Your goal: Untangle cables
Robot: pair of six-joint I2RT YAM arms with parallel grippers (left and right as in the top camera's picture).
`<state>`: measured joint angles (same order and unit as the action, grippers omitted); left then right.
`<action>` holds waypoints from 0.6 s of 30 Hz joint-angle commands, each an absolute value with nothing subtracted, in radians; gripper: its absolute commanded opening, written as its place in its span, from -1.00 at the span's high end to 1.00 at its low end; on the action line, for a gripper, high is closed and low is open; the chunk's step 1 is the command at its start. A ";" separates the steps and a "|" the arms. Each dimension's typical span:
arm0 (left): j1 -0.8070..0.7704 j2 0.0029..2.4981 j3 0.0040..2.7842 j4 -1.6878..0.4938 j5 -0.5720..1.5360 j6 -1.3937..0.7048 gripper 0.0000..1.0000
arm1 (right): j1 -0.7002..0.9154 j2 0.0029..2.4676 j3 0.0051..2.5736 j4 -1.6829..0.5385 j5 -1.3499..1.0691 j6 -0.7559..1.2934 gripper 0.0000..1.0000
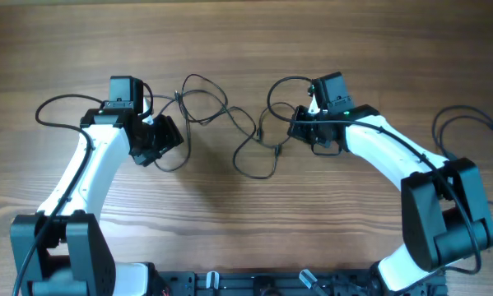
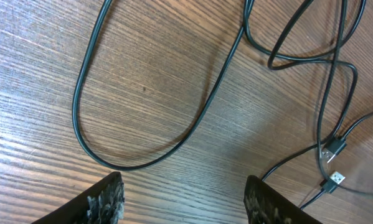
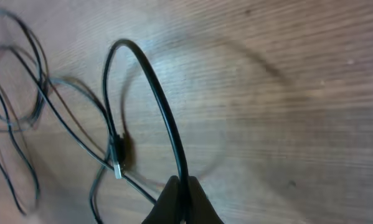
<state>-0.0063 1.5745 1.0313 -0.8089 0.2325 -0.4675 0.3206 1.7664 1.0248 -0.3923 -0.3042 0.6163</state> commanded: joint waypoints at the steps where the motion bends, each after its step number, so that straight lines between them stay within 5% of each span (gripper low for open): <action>1: -0.005 1.569 1.030 -0.813 0.223 -0.452 -0.28 | 0.266 1.662 1.137 -0.496 -0.353 0.480 0.92; 8: -0.023 1.569 1.030 -0.805 0.223 -0.452 -0.28 | 0.034 1.509 1.509 -0.712 -0.595 0.399 0.92; 18: -0.131 1.572 0.966 -0.625 0.224 -0.487 -0.41 | -0.065 1.458 1.547 -0.863 -0.709 0.391 0.91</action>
<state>-0.1017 1.5745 0.9894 -0.6659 0.2321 -0.4690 -0.0666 1.4498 1.5417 -0.7975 -0.6930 0.4358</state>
